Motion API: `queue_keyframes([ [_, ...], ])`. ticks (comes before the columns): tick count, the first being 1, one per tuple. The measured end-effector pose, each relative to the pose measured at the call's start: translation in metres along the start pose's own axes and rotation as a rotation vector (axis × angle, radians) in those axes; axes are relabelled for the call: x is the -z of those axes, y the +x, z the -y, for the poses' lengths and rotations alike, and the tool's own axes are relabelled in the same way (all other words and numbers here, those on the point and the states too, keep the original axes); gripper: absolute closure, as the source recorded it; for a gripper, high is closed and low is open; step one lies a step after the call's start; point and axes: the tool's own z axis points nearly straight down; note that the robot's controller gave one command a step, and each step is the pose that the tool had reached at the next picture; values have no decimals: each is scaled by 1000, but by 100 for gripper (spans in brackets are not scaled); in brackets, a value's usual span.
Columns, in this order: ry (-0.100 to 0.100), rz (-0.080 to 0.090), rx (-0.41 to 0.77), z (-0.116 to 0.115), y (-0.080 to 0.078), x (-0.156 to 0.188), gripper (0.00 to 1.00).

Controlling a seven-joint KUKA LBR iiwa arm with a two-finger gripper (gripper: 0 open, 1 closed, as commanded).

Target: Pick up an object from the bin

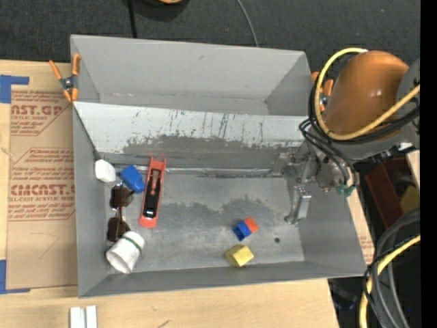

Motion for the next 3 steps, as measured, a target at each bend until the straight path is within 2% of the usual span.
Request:
queue_keyframes([
  [1, 1, 8, 1, 0, -1, 5, 0],
  [2, 2, 15, 49, -7, 8, -23, 0],
  [3, 2, 8, 201, -18, 14, -63, 0],
])
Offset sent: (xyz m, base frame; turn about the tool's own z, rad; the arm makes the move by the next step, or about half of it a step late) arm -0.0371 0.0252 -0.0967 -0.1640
